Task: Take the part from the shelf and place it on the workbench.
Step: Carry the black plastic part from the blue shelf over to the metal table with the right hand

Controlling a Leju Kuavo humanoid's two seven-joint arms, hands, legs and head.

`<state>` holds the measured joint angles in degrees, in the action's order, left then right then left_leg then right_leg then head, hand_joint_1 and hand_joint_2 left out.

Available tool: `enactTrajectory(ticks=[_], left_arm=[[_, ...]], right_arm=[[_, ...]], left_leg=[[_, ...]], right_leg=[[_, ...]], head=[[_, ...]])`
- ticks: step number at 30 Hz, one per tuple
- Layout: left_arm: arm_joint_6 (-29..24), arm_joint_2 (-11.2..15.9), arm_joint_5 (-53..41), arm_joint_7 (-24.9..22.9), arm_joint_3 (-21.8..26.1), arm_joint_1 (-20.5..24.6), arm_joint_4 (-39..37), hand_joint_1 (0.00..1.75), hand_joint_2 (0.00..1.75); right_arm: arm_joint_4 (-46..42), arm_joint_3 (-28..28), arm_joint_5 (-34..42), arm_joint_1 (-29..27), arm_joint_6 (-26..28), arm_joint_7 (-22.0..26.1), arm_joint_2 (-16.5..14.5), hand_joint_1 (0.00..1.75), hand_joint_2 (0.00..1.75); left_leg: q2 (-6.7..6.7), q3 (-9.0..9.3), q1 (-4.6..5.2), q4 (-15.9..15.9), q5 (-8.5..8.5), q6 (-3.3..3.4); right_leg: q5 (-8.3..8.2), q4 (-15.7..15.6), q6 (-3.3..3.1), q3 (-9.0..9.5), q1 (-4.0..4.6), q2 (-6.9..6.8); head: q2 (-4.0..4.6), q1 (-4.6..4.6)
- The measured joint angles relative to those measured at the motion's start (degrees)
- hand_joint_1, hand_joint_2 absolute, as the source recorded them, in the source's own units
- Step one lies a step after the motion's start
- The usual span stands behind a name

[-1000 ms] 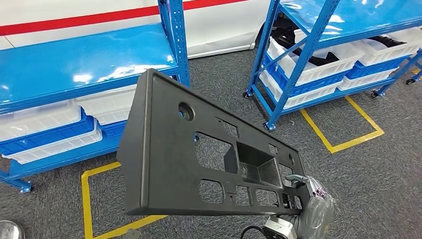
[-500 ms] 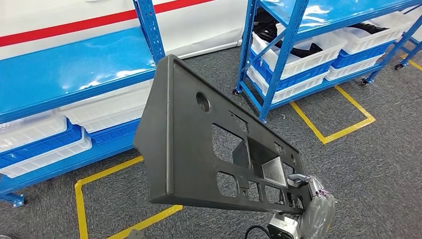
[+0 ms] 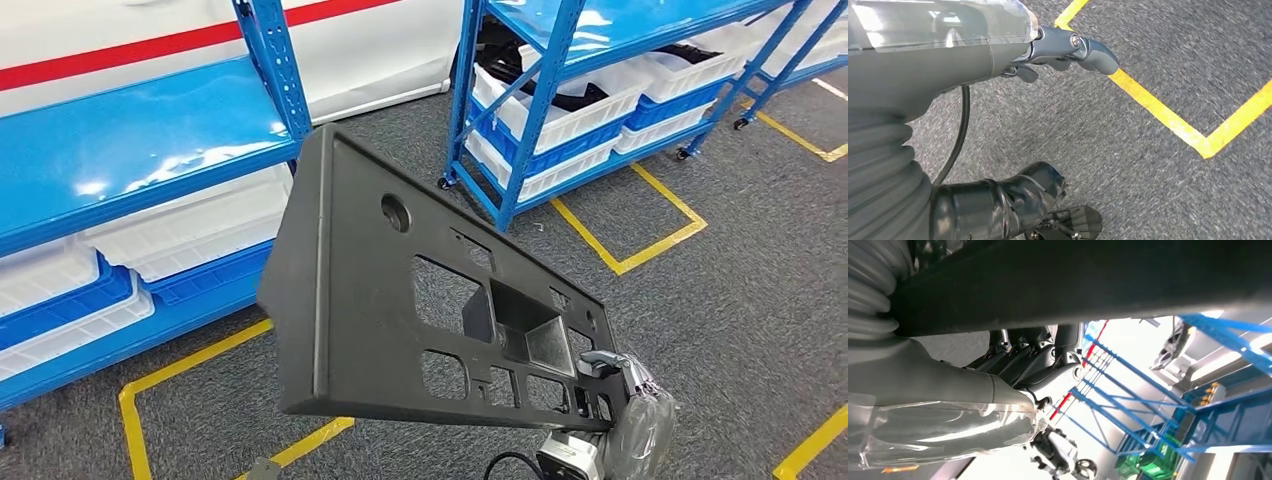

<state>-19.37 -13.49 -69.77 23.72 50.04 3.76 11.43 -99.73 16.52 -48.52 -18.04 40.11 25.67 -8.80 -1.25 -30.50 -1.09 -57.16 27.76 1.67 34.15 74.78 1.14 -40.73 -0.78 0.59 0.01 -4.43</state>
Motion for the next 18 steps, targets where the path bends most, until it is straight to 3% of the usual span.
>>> enactTrajectory(ticks=[1,3,5,8,10,12,14,15,16,18], left_arm=[[0.0,0.0,0.0,0.0,0.0,0.0,0.0,0.00,1.75],[0.0,0.0,0.0,0.0,0.0,0.1,0.0,0.00,1.75],[0.0,0.0,0.0,0.1,0.0,0.1,0.0,0.00,1.75],[0.0,-0.1,0.0,0.2,0.0,0.1,0.0,0.00,1.75],[0.0,-0.1,0.0,0.3,0.0,0.2,0.0,0.00,1.75],[0.0,-0.1,0.0,0.4,0.0,0.2,0.0,0.00,1.75],[0.0,-0.1,0.0,0.4,0.0,0.0,0.0,0.00,1.75],[0.0,-0.1,0.0,0.4,0.0,-0.1,0.0,0.00,1.75],[0.0,-0.1,0.0,0.4,0.0,-0.1,0.0,0.00,1.75],[0.0,-0.1,0.0,0.4,0.0,-0.2,0.0,0.00,1.75]], right_arm=[[0.0,0.0,0.0,0.0,0.0,0.0,0.0,1.75,1.75],[0.0,-0.1,0.0,0.0,0.0,-0.1,0.0,1.75,1.75],[0.0,-0.1,0.0,0.1,0.0,-0.1,0.0,1.75,1.75],[0.0,-0.1,0.0,0.1,0.0,-0.2,0.0,1.75,1.75],[0.0,-0.2,-0.1,0.1,0.0,-0.2,0.0,1.75,1.75],[0.0,-0.3,-0.1,0.1,0.0,-0.2,0.0,1.75,1.75],[0.0,-0.3,-0.1,0.1,0.0,-0.2,0.0,1.75,1.75],[0.0,-0.3,-0.1,0.1,0.0,-0.2,0.0,1.75,1.75],[0.0,-0.3,-0.1,0.1,0.0,-0.2,0.0,1.75,1.75],[0.0,-0.3,-0.1,0.1,0.0,-0.2,0.0,1.75,1.75]], left_leg=[[-0.37,0.08,0.00,0.0,0.07,-0.07],[-1.00,0.39,0.00,-0.1,0.30,-0.33],[-1.49,0.57,0.22,-0.3,0.60,-0.80],[-2.11,0.61,0.39,-0.3,0.82,-1.64],[-1.35,0.09,0.29,-1.7,2.13,-2.16],[0.06,-2.44,0.18,-7.4,5.62,-2.46],[0.63,-5.94,0.16,-14.9,8.62,-2.64],[0.68,-6.81,0.15,-16.6,8.63,-2.69],[0.71,-6.66,0.11,-16.0,7.47,-2.69],[1.32,-3.85,-0.03,-9.5,3.30,-2.52]], right_leg=[[-1.29,-1.4,0.03,0.72,-0.09,-0.19],[-5.04,-9.0,-0.24,4.72,-0.04,-1.34],[-6.86,-15.0,-0.79,7.72,0.42,-2.53],[-6.97,-16.0,-1.45,7.91,0.73,-2.01],[-7.28,-16.5,-2.06,7.97,0.42,-1.44],[-7.47,-16.7,-2.55,7.97,0.24,-0.90],[-7.48,-16.5,-2.69,7.82,0.29,-0.15],[-7.46,-16.4,-2.70,7.78,0.31,0.31],[-7.42,-16.3,-2.69,7.77,0.30,0.82],[-7.25,-16.0,-2.56,7.81,0.25,1.83]], head=[[0.00,-0.01],[0.01,-0.01],[0.01,0.01],[-0.01,0.03],[0.00,0.04],[0.00,0.05],[0.00,0.05],[0.00,0.05],[0.00,0.05],[0.01,0.05]])
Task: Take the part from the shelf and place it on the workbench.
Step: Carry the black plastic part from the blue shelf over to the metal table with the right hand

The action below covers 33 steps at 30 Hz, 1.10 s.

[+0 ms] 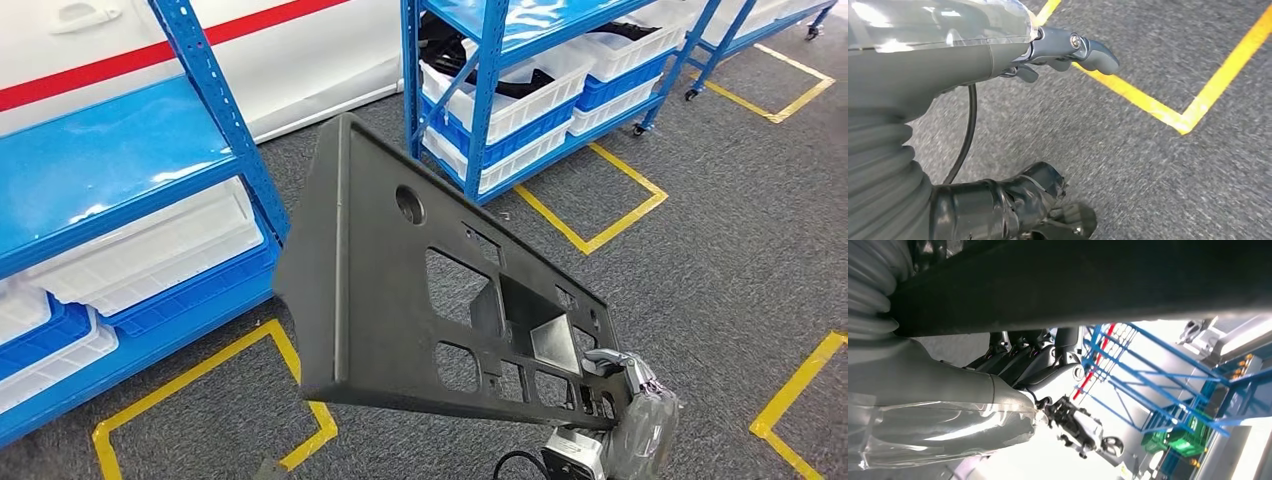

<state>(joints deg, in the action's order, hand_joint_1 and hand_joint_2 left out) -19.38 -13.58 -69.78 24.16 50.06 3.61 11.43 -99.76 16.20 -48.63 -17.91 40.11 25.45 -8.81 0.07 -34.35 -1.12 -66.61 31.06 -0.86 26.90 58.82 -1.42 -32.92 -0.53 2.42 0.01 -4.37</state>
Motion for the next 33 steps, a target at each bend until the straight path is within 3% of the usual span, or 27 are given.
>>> enactTrajectory(ticks=[1,3,5,7,9,11,12,13,14,16,18,19,21,23,25,27,28,29,31,33], left_arm=[[0.0,0.0,0.0,0.0,0.0,0.0,0.0,0.00,1.75],[0.0,0.0,0.0,0.0,0.0,0.1,0.0,0.00,1.75],[0.0,0.0,0.0,0.0,0.0,0.2,0.0,0.00,1.75],[-0.1,0.0,0.0,0.0,0.1,0.2,0.0,0.00,1.75],[-0.1,0.0,0.0,0.0,0.1,0.2,0.0,0.00,1.75],[-0.2,0.0,0.0,0.0,0.1,0.1,0.0,0.00,1.75],[-0.2,0.0,0.0,0.0,0.1,0.1,0.0,0.00,1.75],[-0.2,0.0,0.0,0.0,0.1,0.1,0.0,0.00,1.75],[-0.2,0.0,0.0,0.0,0.1,0.1,0.0,0.00,1.75],[-0.2,0.0,0.1,0.0,0.1,0.1,0.0,0.00,1.75],[-0.2,-0.1,0.1,0.0,0.1,0.2,0.0,0.00,1.75],[-0.2,-0.1,0.1,0.0,0.1,0.2,0.0,0.00,1.75],[-0.2,-0.1,0.1,0.0,0.1,0.2,0.0,0.00,1.75],[-0.2,-0.2,0.1,0.0,0.1,0.2,0.0,0.00,1.75],[-0.2,-0.2,0.1,0.0,0.1,0.2,0.0,0.00,1.75],[-0.2,-0.1,0.1,-0.1,0.1,0.1,0.0,0.00,1.75],[-0.2,-0.1,0.1,-0.1,0.1,0.0,0.0,0.00,1.75],[-0.2,-0.1,0.1,-0.1,0.1,0.0,0.0,0.00,1.75],[-0.2,-0.1,0.1,-0.2,0.1,0.0,0.0,0.00,1.75],[-0.2,-0.1,0.0,-0.2,0.2,0.1,0.0,0.00,1.75]], right_arm=[[0.0,0.0,0.0,0.0,0.0,0.0,0.0,1.75,1.75],[0.0,0.0,0.0,0.0,0.0,0.0,0.0,1.75,1.75],[0.0,0.0,0.0,0.0,0.0,0.0,0.0,1.75,1.75],[0.0,0.0,0.0,0.0,0.0,0.0,0.0,1.75,1.75],[0.0,0.0,0.0,0.1,0.0,0.0,0.0,1.75,1.75],[0.0,0.0,0.0,0.1,0.0,0.0,0.0,1.75,1.75],[0.0,0.0,0.0,0.1,0.0,-0.1,0.0,1.75,1.75],[0.0,0.0,0.0,0.1,0.0,-0.1,0.0,1.75,1.75],[0.1,0.0,0.0,0.1,0.0,-0.1,0.0,1.75,1.75],[0.0,0.0,0.0,0.1,0.0,-0.1,0.0,1.75,1.75],[0.0,0.0,0.1,0.1,0.0,0.0,0.0,1.75,1.75],[0.0,0.0,0.2,0.2,0.0,0.0,0.0,1.75,1.75],[-0.1,-0.1,0.5,0.1,0.0,0.1,0.0,1.75,1.75],[-0.1,-0.2,0.7,0.0,0.0,0.0,0.0,1.75,1.75],[-0.1,-0.3,0.9,0.0,0.0,-0.2,0.0,1.75,1.75],[-0.1,-0.4,1.0,0.0,0.0,-0.3,0.0,1.75,1.75],[-0.1,-0.4,1.0,0.0,0.0,-0.3,0.0,1.75,1.75],[0.0,-0.5,1.0,0.0,0.0,-0.4,0.0,1.75,1.75],[0.0,-0.6,1.0,-0.1,0.0,-0.3,0.0,1.75,1.75],[0.0,-0.7,1.0,0.0,0.0,-0.3,0.0,1.75,1.75]], left_leg=[[0.78,1.56,-0.03,3.6,-1.48,0.14],[2.06,3.22,-0.01,7.6,-2.44,0.44],[1.91,3.34,0.13,8.0,-2.42,0.93],[1.19,3.40,0.07,8.5,-2.83,1.71],[0.33,3.46,0.02,8.7,-3.07,2.31],[-0.56,3.40,0.15,8.7,-3.02,2.51],[-1.04,3.39,0.18,8.7,-2.98,2.53],[-1.48,3.39,0.20,8.6,-2.93,2.52],[-1.87,3.45,0.21,8.6,-2.86,2.47],[-2.52,3.71,0.25,8.5,-2.62,2.28],[-2.99,3.90,0.44,8.4,-2.40,1.90],[-3.25,3.95,0.52,8.5,-2.36,1.67],[-3.80,4.04,0.61,8.6,-2.30,1.14],[-3.03,3.58,0.57,7.2,-0.97,0.67],[-1.36,1.15,0.46,1.6,2.50,0.35],[-0.68,-2.28,0.42,-5.6,5.35,0.15],[-0.62,-3.10,0.42,-7.1,5.24,0.12],[-0.58,-2.99,0.42,-6.5,4.05,0.15],[0.10,-0.14,0.39,0.2,-0.15,0.40],[1.50,2.59,0.41,6.4,-2.37,0.74]], right_leg=[[0.11,0.2,0.18,-0.08,0.07,0.46],[0.12,0.6,0.72,-0.51,0.15,1.25],[-0.14,0.6,1.40,-0.90,0.07,1.89],[0.58,1.6,1.95,-1.35,-0.07,0.97],[3.65,6.6,2.38,-3.52,-0.16,-0.96],[7.24,14.3,2.73,-7.11,-0.22,-1.76],[7.97,16.8,2.83,-8.30,-0.24,-1.83],[7.59,17.3,2.84,-8.51,-0.24,-1.88],[6.08,15.3,2.73,-7.40,-0.22,-2.04],[2.37,7.0,2.14,-2.93,0.03,-3.44],[0.76,1.2,1.45,0.00,0.59,-4.89],[0.84,0.5,1.22,0.24,0.86,-5.14],[0.55,0.2,0.78,0.10,0.82,-4.24],[0.13,-0.4,0.14,0.25,0.40,-3.51],[-0.11,-0.7,-0.33,0.33,0.21,-2.83],[-0.09,-0.5,-0.48,0.16,0.27,-1.95],[-0.05,-0.4,-0.50,0.10,0.30,-1.44],[0.02,-0.2,-0.50,0.08,0.32,-0.90],[0.27,0.2,-0.33,0.16,0.29,0.12],[0.48,0.7,0.11,-0.03,0.39,0.96]], head=[[0.00,0.00],[-0.01,0.00],[-0.01,-0.01],[-0.01,-0.03],[0.00,-0.04],[-0.01,-0.05],[-0.01,-0.05],[-0.01,-0.05],[-0.01,-0.05],[-0.01,-0.05],[-0.01,-0.04],[0.00,-0.04],[-0.01,-0.04],[-0.01,-0.01],[-0.01,0.03],[0.00,0.04],[0.00,0.04],[0.00,0.04],[-0.01,0.04],[0.00,0.03]])
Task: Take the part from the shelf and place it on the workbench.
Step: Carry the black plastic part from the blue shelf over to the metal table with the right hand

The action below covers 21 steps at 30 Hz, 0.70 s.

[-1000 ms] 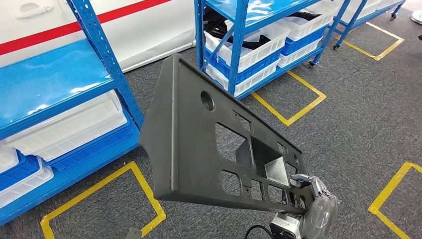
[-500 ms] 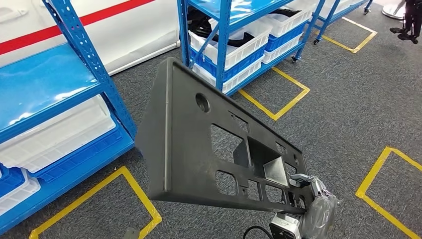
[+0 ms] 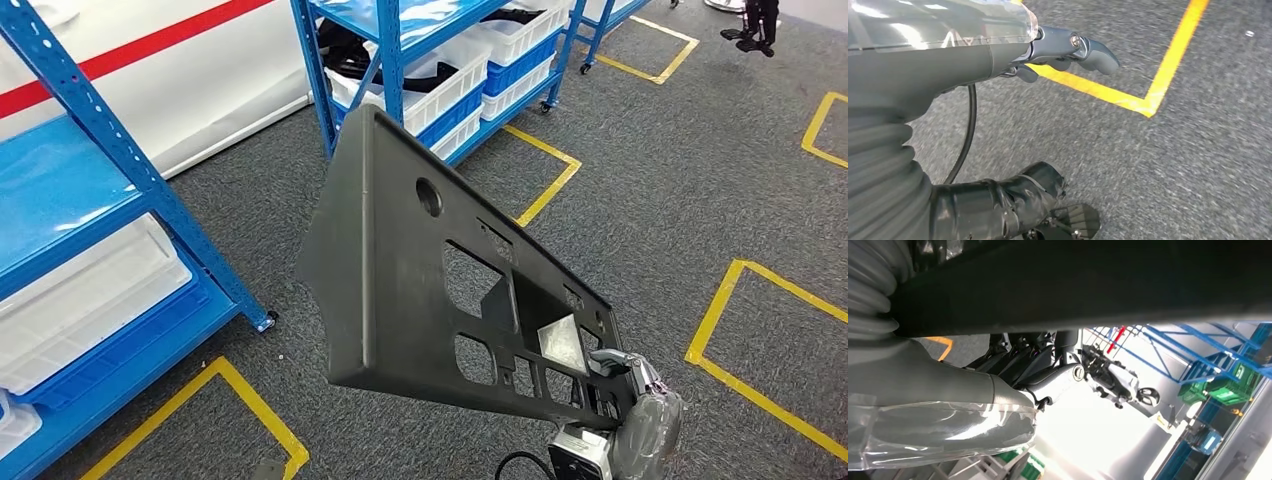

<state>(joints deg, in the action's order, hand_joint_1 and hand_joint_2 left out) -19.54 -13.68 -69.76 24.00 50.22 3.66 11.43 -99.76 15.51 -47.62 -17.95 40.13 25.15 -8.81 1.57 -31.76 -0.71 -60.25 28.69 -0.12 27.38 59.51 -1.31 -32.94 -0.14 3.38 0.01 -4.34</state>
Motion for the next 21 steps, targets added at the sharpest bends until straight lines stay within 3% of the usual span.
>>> enactTrajectory(ticks=[3,5,6,8,10,11,12,13,15,17,19,21], left_arm=[[0.0,0.0,0.0,0.0,0.0,0.2,0.0,0.00,1.75],[0.0,0.0,0.0,0.0,0.0,0.2,0.0,0.00,1.75],[0.0,-0.1,0.1,0.0,0.0,0.2,0.0,0.00,1.75],[-0.1,0.0,0.0,0.0,0.1,0.2,0.0,0.00,1.75],[0.0,0.0,0.0,0.0,0.1,0.1,0.0,0.00,1.75],[0.0,0.0,0.0,0.0,0.1,0.1,0.0,0.00,1.75],[0.0,0.0,0.0,0.0,0.1,0.2,0.0,0.00,1.75],[0.0,-0.1,0.0,0.0,0.1,0.2,0.0,0.00,1.75],[0.0,-0.1,0.0,0.0,0.1,0.3,0.0,0.00,1.75],[0.0,-0.1,0.0,0.0,0.1,0.3,0.0,0.00,1.75],[0.0,-0.2,0.0,0.0,0.1,0.3,0.0,0.00,1.75],[0.0,-0.2,0.0,0.0,0.1,0.4,0.0,0.00,1.75]], right_arm=[[0.0,-0.1,0.0,-0.1,0.0,0.0,0.0,1.75,1.75],[0.0,-0.2,0.0,-0.1,0.0,0.0,0.0,1.75,1.75],[0.0,-0.2,0.0,-0.1,0.0,0.1,0.0,1.75,1.75],[0.0,-0.3,0.0,-0.1,0.0,0.1,0.0,1.75,1.75],[0.1,-0.3,0.0,-0.1,0.0,0.1,0.0,1.75,1.75],[0.1,-0.4,0.0,-0.1,0.0,0.1,0.0,1.75,1.75],[0.1,-0.4,0.1,-0.1,0.0,0.1,0.0,1.75,1.75],[0.2,-0.4,0.1,-0.1,0.0,0.1,0.0,1.75,1.75],[0.2,-0.5,0.1,0.0,0.0,0.1,0.0,1.75,1.75],[0.2,-0.5,0.1,0.0,0.0,0.0,0.0,1.75,1.75],[0.2,-0.5,0.1,0.0,0.0,-0.1,0.0,1.75,1.75],[0.2,-0.6,0.2,0.0,0.0,-0.1,0.0,1.75,1.75]], left_leg=[[0.26,0.69,0.12,1.6,-0.11,0.59],[-0.49,0.82,-0.06,2.2,-0.54,1.29],[-0.89,0.88,-0.18,2.5,-0.73,1.62],[-1.69,0.88,-0.12,2.6,-0.81,1.95],[-2.60,0.87,-0.01,2.6,-0.73,2.00],[-3.03,0.92,0.03,2.6,-0.68,1.98],[-3.42,1.03,0.06,2.6,-0.60,1.92],[-3.75,1.19,0.08,2.6,-0.49,1.83],[-4.27,1.44,0.28,2.5,-0.24,1.48],[-4.81,1.53,0.44,2.6,-0.12,1.03],[-5.20,1.65,0.46,2.7,0.04,0.51],[-4.16,0.86,0.41,0.5,1.86,0.02]], right_leg=[[-0.24,0.0,0.89,-0.47,-0.08,0.98],[0.61,1.1,1.40,-0.99,-0.07,0.38],[1.87,3.0,1.63,-1.86,-0.05,-0.44],[5.50,9.9,2.05,-5.06,-0.21,-2.25],[7.19,15.5,2.32,-7.74,-0.37,-2.78],[6.45,15.4,2.32,-7.69,-0.42,-2.90],[4.71,12.8,2.21,-6.37,-0.43,-3.11],[2.63,8.7,1.96,-4.20,-0.37,-3.63],[0.26,1.5,1.35,-0.52,0.15,-5.05],[0.18,-0.5,0.90,0.26,0.65,-5.44],[-0.16,-0.9,0.39,0.23,0.49,-4.71],[-0.57,-1.6,-0.29,0.47,0.10,-4.11]], head=[[0.00,0.00],[0.00,-0.04],[0.00,-0.06],[0.01,-0.10],[0.00,-0.10],[0.00,-0.10],[0.00,-0.10],[-0.01,-0.10],[0.01,-0.09],[0.01,-0.08],[0.00,-0.07],[0.00,-0.05]])
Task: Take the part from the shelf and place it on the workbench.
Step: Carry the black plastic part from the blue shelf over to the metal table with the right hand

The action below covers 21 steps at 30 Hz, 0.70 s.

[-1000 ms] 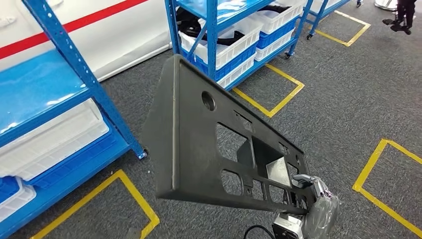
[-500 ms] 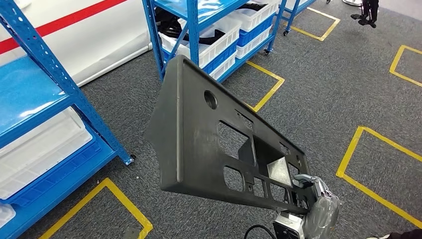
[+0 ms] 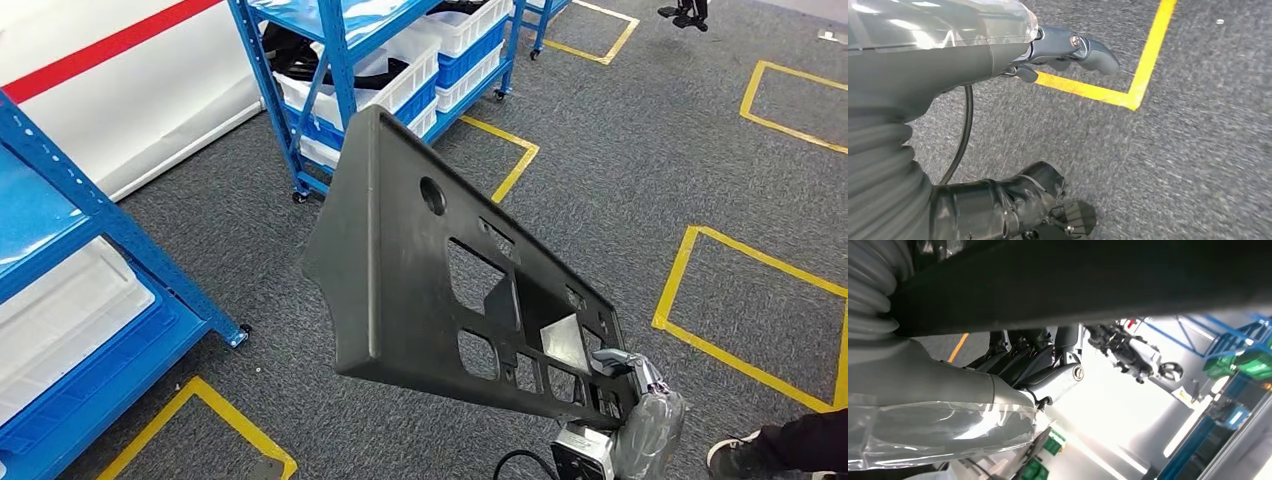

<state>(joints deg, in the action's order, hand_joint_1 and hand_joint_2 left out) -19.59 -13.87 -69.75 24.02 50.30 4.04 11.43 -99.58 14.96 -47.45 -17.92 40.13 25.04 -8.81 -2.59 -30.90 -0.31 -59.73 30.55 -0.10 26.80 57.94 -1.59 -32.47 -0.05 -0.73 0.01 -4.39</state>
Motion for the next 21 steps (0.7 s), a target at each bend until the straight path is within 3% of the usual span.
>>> enactTrajectory(ticks=[3,4,5,6,8,9,11,13,14,16,18,19,20,21], left_arm=[[0.0,0.0,0.0,0.0,0.0,-0.2,0.0,0.00,1.75],[0.0,0.0,0.0,0.0,0.0,-0.3,0.0,0.00,1.75],[0.0,0.0,0.0,0.0,0.0,-0.3,0.0,0.00,1.75],[0.0,0.0,0.0,0.0,0.0,-0.4,0.0,0.00,1.75],[0.0,0.1,0.1,0.0,0.0,-0.3,0.0,0.00,1.75],[0.0,0.1,0.1,0.0,0.1,-0.3,0.0,0.00,1.75],[0.0,0.1,0.1,0.1,0.1,-0.2,0.0,0.00,1.75],[0.0,0.1,0.1,0.2,0.1,-0.1,0.0,0.00,1.75],[0.0,0.1,0.1,0.2,0.1,-0.1,0.0,0.00,1.75],[0.0,0.1,0.1,0.2,0.2,-0.1,0.0,0.00,1.75],[0.0,0.2,0.1,0.2,0.2,-0.1,0.0,0.00,1.75],[0.0,0.2,0.1,0.2,0.2,-0.2,0.0,0.00,1.75],[0.0,0.2,0.1,0.2,0.2,-0.2,0.0,0.00,1.75],[0.0,0.2,0.1,0.2,0.2,-0.2,0.0,0.00,1.75]], right_arm=[[0.1,0.0,0.0,0.1,0.0,-0.1,0.0,1.75,1.75],[0.2,0.0,0.0,0.1,0.0,-0.2,0.0,1.75,1.75],[0.3,0.0,0.0,0.1,0.0,-0.3,0.0,1.75,1.75],[0.5,0.0,0.0,0.1,0.0,-0.3,0.0,1.75,1.75],[0.6,0.0,0.0,0.1,0.0,-0.4,0.0,1.75,1.75],[0.7,0.0,0.0,0.1,0.0,-0.4,0.0,1.75,1.75],[0.7,0.0,0.0,0.2,0.0,-0.4,0.0,1.75,1.75],[0.7,0.0,0.0,0.3,0.0,-0.5,0.0,1.75,1.75],[0.7,-0.1,0.0,0.3,0.0,-0.4,0.0,1.75,1.75],[0.7,-0.1,0.0,0.4,0.0,-0.4,0.0,1.75,1.75],[0.8,-0.1,0.0,0.6,0.0,-0.5,0.0,1.75,1.75],[0.8,-0.1,0.0,0.6,0.0,-0.5,0.0,1.75,1.75],[0.8,-0.1,0.0,0.6,0.0,-0.5,0.0,1.75,1.75],[0.9,-0.1,0.0,0.6,0.0,-0.5,0.0,1.75,1.75]], left_leg=[[1.88,-4.81,-0.20,-10.6,5.33,-0.43],[2.02,-6.24,-0.25,-13.5,6.07,-0.54],[2.05,-6.76,-0.30,-14.3,5.56,-0.62],[2.12,-6.19,-0.37,-12.8,3.89,-0.67],[3.13,-2.99,-0.59,-5.5,-0.40,-0.59],[3.95,-1.48,-0.67,-2.1,-1.58,-0.47],[5.08,-0.36,-0.64,0.6,-1.73,-0.10],[4.59,-0.37,-0.57,0.9,-1.88,0.43],[4.23,-0.32,-0.61,1.1,-2.05,0.73],[3.39,-0.22,-0.74,1.5,-2.31,1.36],[2.52,-0.24,-0.58,1.5,-2.28,1.66],[2.05,-0.24,-0.50,1.5,-2.24,1.70],[1.57,-0.21,-0.44,1.5,-2.19,1.74],[1.14,-0.13,-0.39,1.5,-2.13,1.72]], right_leg=[[-0.13,-0.1,-0.47,0.09,-0.10,0.94],[-0.09,-0.1,-0.51,0.09,-0.09,1.36],[-0.02,0.1,-0.52,0.10,-0.10,1.84],[0.08,0.3,-0.45,0.12,-0.13,2.39],[0.45,0.9,-0.11,0.08,-0.20,3.42],[0.66,1.3,0.15,-0.09,-0.16,3.90],[0.75,1.8,0.77,-0.62,-0.15,4.59],[0.64,1.9,1.38,-0.99,-0.27,5.09],[0.99,2.4,1.63,-1.21,-0.28,4.71],[3.32,6.1,2.11,-2.87,-0.31,3.03],[6.74,13.1,2.52,-6.24,-0.39,1.65],[7.68,16.1,2.64,-7.69,-0.47,1.46],[7.64,17.4,2.69,-8.38,-0.52,1.36],[6.47,16.4,2.63,-7.88,-0.55,1.25]], head=[[-0.01,0.03],[-0.01,0.03],[0.00,0.03],[-0.01,0.04],[0.00,0.03],[-0.01,0.02],[-0.01,0.02],[-0.01,0.02],[-0.01,0.01],[-0.01,-0.03],[0.00,-0.04],[0.01,-0.04],[0.01,-0.04],[0.01,-0.05]])
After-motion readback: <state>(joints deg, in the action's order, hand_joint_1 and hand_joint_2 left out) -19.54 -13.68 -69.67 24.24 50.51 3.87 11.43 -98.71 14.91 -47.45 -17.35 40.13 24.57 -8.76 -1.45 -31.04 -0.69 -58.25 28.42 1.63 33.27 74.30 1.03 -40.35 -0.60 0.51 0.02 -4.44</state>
